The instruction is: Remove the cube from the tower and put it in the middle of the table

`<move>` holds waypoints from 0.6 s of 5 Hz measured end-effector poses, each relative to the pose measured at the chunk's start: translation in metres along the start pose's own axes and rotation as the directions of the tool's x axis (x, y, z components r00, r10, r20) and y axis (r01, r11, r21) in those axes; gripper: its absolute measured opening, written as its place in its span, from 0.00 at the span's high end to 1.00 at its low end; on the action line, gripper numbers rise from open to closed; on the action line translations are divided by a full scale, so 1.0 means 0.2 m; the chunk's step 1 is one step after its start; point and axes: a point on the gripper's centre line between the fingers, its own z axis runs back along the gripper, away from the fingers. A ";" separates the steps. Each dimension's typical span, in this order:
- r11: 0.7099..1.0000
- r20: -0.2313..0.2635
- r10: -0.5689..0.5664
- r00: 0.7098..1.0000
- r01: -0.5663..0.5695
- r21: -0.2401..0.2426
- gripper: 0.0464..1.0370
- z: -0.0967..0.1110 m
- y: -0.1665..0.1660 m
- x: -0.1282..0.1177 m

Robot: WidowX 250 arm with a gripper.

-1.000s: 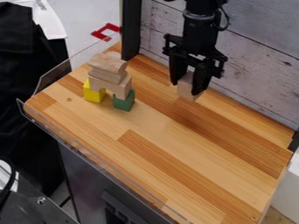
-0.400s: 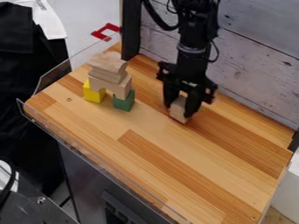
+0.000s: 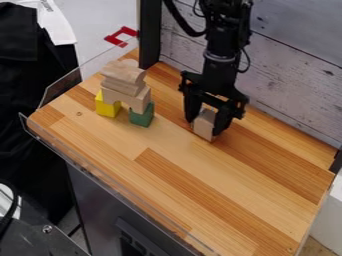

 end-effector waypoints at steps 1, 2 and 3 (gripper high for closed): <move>0.999 0.075 0.027 0.997 -0.024 -0.036 0.04 0.15 -0.01 0.00; 0.997 0.168 0.049 0.985 -0.037 -0.071 0.04 0.39 0.02 -0.02; 0.995 0.221 0.092 0.971 -0.079 -0.067 0.04 0.53 0.12 -0.01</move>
